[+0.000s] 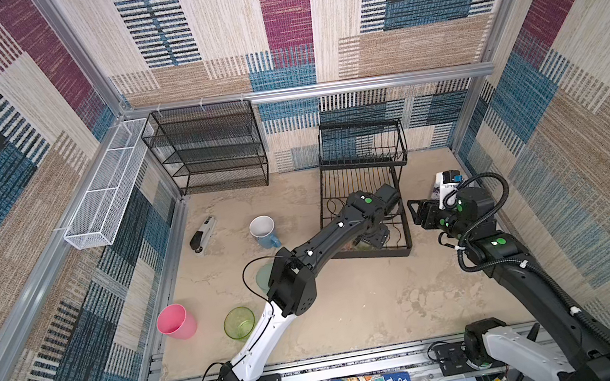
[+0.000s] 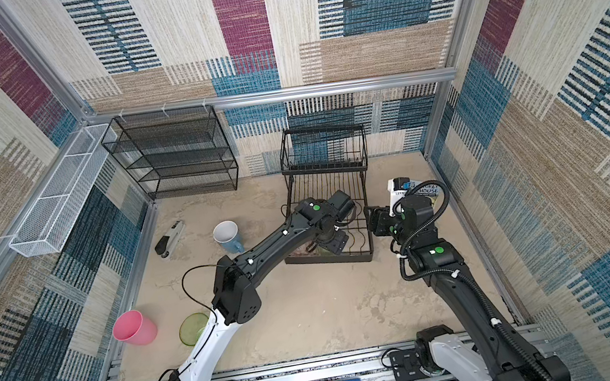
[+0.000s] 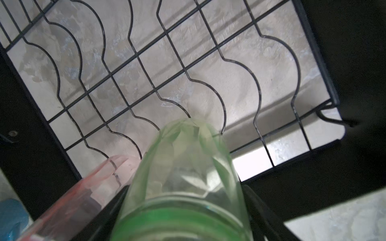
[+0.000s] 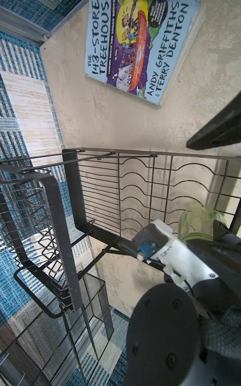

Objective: Load cups into a dish rack
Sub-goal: Place the cup upside down at the dish rack.

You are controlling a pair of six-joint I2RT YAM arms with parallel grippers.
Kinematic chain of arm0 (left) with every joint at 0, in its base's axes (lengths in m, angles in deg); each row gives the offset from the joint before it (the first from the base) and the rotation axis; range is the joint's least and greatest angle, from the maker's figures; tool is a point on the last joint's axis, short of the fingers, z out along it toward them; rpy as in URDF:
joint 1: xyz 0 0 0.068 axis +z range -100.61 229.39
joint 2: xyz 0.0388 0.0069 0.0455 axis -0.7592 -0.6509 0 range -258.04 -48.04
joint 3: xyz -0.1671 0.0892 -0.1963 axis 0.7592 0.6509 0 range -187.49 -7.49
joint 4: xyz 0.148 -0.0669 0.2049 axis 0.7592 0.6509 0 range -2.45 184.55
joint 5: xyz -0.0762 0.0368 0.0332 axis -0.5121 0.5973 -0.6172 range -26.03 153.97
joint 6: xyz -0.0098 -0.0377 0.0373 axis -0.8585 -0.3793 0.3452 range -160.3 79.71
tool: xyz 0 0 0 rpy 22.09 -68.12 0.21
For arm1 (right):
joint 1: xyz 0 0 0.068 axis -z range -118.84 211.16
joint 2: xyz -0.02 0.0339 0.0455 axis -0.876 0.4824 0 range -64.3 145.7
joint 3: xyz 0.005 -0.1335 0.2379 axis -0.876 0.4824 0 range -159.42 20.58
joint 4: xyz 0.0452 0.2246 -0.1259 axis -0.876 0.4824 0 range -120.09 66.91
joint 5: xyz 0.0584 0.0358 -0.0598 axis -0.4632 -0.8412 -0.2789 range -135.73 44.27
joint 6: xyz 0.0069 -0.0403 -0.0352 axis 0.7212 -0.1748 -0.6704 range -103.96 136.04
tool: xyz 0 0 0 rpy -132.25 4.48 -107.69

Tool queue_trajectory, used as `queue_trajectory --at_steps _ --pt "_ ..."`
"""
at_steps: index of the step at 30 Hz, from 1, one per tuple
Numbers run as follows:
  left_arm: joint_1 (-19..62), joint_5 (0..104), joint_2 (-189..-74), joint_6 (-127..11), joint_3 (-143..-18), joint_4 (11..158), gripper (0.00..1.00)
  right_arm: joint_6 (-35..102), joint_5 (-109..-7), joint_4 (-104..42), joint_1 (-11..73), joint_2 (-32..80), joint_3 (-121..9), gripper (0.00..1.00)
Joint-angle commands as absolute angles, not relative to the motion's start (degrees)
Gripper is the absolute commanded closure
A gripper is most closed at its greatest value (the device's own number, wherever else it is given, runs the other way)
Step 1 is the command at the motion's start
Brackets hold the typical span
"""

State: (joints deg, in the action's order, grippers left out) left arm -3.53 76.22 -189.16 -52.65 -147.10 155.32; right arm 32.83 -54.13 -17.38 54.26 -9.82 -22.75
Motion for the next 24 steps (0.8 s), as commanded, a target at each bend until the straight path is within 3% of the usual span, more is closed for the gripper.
queue_trajectory --at_steps 1,15,24 --pt "-3.4 76.8 -189.4 -51.8 -147.5 155.9 0.29 32.4 -54.4 -19.6 54.3 -9.8 -22.6 0.29" --pt "-3.2 75.0 -189.4 -51.1 -150.8 155.8 0.11 31.9 -53.1 -17.9 54.3 -10.3 -25.1 0.16" --pt "-3.2 76.6 -187.3 -49.8 -152.7 155.8 0.05 31.3 -52.3 -17.4 54.2 -11.1 -26.6 0.07"
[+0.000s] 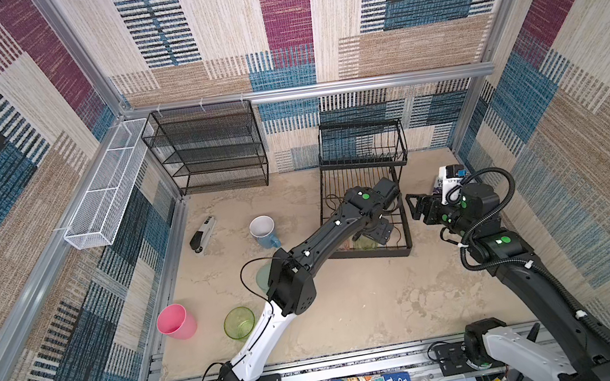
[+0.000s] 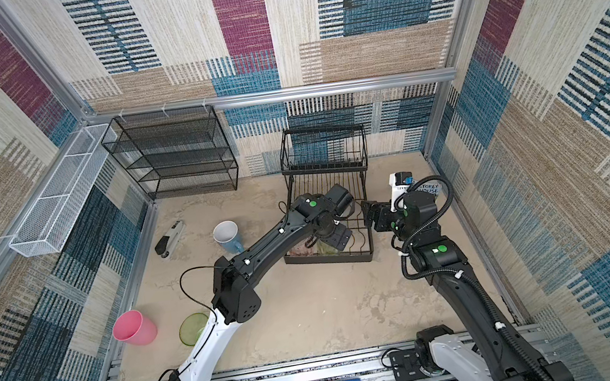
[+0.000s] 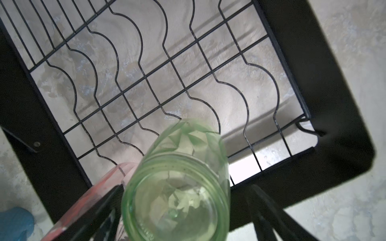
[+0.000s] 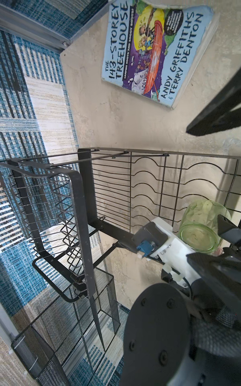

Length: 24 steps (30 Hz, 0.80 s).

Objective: Load cups into a dish rack
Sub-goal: Place the cup upside down at the dish rack, then pick up the cup from the middle-left of the table.

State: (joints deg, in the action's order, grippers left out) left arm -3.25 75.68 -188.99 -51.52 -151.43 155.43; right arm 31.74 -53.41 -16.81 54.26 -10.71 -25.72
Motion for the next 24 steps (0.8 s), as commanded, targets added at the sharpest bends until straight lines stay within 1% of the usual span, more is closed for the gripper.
queue_trajectory --at_steps 1,6,12,18,24 --pt "-3.2 76.9 -186.5 -49.6 -153.1 155.8 0.05 31.2 -52.3 -17.4 54.3 -11.1 -26.8 0.05" --pt "-3.2 78.1 -181.6 -49.2 -153.1 155.8 0.05 31.4 -51.6 -17.5 54.3 -11.9 -27.2 0.01" --pt "-3.2 78.7 -172.5 -50.1 -148.1 155.8 0.06 31.1 -51.1 -16.9 54.2 -12.7 -28.4 0.00" --pt "-2.9 80.9 -161.8 -51.7 -138.3 155.8 0.09 30.8 -52.8 -17.5 53.3 -12.3 -29.0 0.02" --pt "-1.7 82.7 -150.4 -54.9 -124.6 155.8 0.11 30.7 -50.0 -18.0 46.4 -10.2 -29.6 0.05"
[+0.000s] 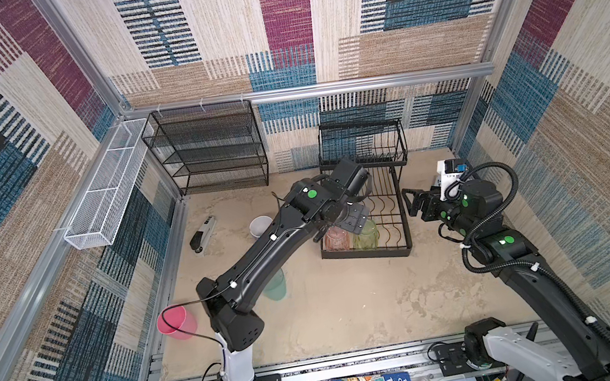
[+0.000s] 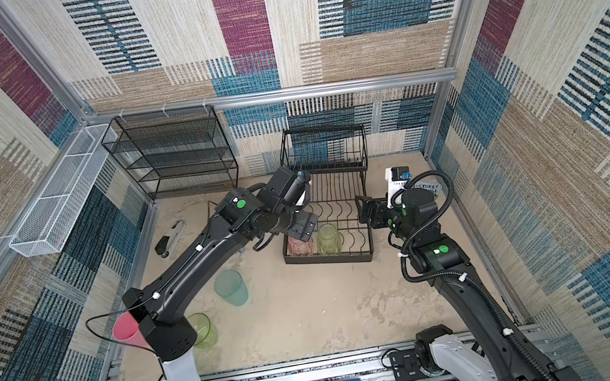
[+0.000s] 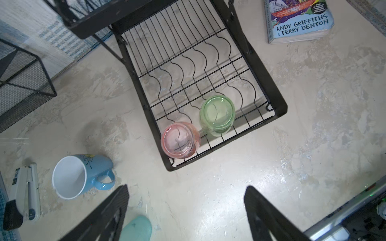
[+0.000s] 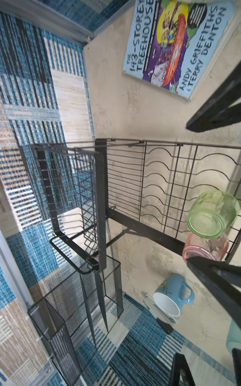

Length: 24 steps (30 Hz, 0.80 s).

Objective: Load cups into a dish rack
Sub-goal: Pick up the cup from the middle-left of the table.

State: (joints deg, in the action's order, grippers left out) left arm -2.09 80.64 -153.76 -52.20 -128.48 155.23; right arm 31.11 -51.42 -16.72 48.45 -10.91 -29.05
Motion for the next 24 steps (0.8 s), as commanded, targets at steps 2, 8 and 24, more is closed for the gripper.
queue_trajectory --at_steps 2,8,24 --pt "-0.5 82.9 -145.6 -56.4 -118.7 155.9 0.12 30.8 -49.6 -18.4 43.8 -9.3 -29.6 0.07" --pt "5.7 80.6 -132.5 -60.4 -102.0 156.4 0.17 31.2 -46.4 -20.0 34.3 -5.4 -29.5 0.09" --pt "22.9 73.7 -124.4 -60.4 -79.8 154.0 0.40 32.9 -42.6 -24.1 16.4 4.5 -29.2 0.16"
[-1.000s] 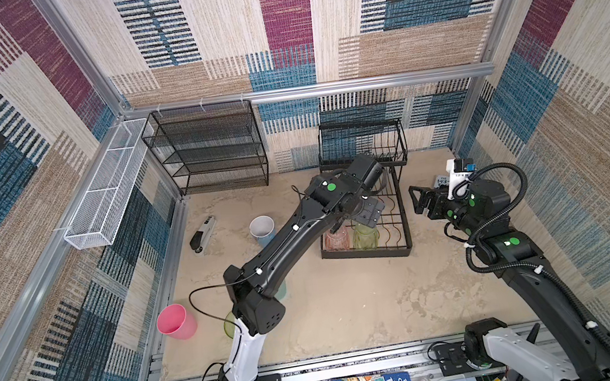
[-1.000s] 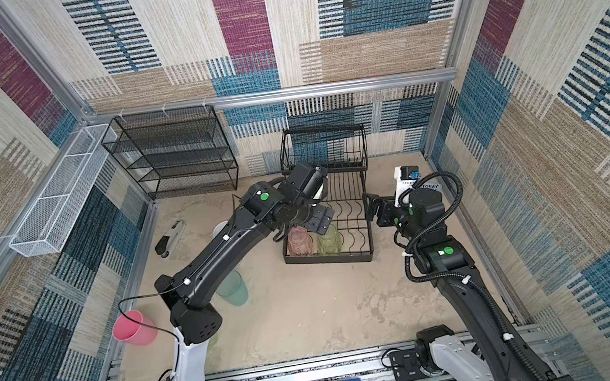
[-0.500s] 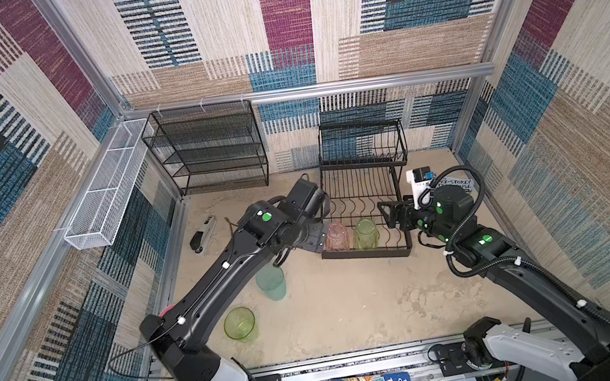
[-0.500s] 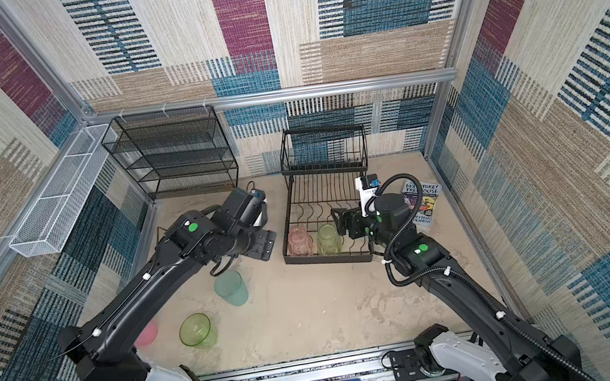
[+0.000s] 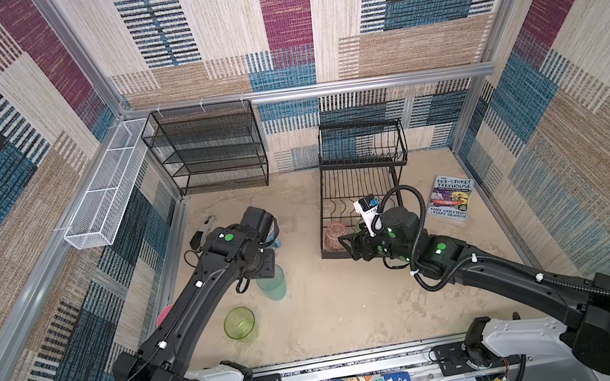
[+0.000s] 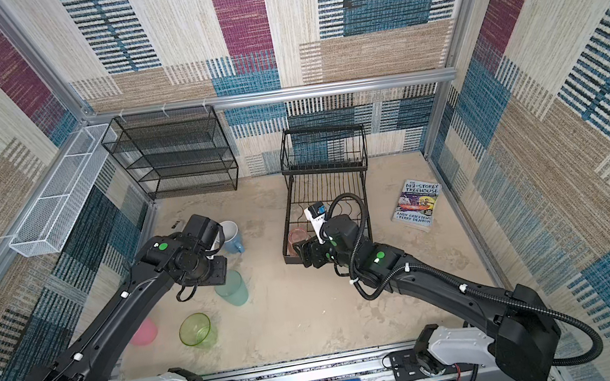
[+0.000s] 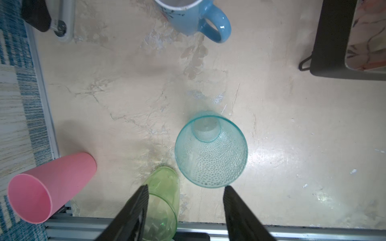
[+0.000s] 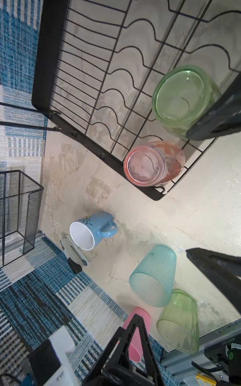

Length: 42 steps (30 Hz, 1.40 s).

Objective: Load cups into a dish rack
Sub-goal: Pick up the cup from the middle-left of the table.

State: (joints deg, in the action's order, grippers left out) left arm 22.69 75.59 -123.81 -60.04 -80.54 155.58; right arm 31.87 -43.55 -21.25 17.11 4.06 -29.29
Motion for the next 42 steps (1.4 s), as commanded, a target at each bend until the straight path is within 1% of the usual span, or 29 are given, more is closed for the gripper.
queue_trajectory --at_steps 1,3,6,15,22,25,27,29,30,36,42 --pt "23.2 73.7 -124.9 -60.0 -79.4 153.5 0.40 33.0 -42.8 -24.3 16.1 4.5 -29.0 0.16" --pt "24.3 73.1 -125.9 -59.1 -78.4 152.5 0.42 33.0 -42.7 -24.6 15.7 4.4 -28.9 0.16" --pt "26.9 72.2 -127.6 -57.8 -77.5 151.7 0.48 33.1 -42.7 -24.7 15.4 4.3 -28.5 0.17" --pt "31.3 68.4 -130.0 -55.7 -74.4 147.5 0.50 33.0 -43.3 -25.2 15.2 4.6 -28.0 0.17" --pt "33.8 67.3 -132.7 -55.3 -72.9 144.9 0.59 32.6 -43.2 -25.2 15.2 4.5 -28.2 0.17" --pt "34.3 67.3 -133.5 -55.3 -72.4 144.2 0.71 32.7 -42.9 -25.1 15.2 4.2 -27.8 0.17" --pt "34.6 67.2 -134.0 -55.3 -72.3 144.2 0.82 32.7 -42.6 -25.0 15.2 3.9 -27.6 0.17" --pt "34.8 67.1 -134.1 -55.4 -72.3 144.2 0.96 32.9 -42.4 -25.1 15.2 3.5 -27.4 0.17" --pt "34.8 66.9 -133.8 -55.5 -72.4 144.1 0.99 32.9 -42.3 -25.1 15.2 3.1 -27.2 0.17" --pt "34.8 64.9 -130.6 -56.0 -74.3 145.2 1.00 33.5 -42.2 -24.4 15.3 1.8 -27.6 0.16" --pt "34.8 57.8 -124.9 -57.0 -77.4 146.3 1.00 35.1 -44.9 -23.1 15.9 1.7 -30.0 0.16"
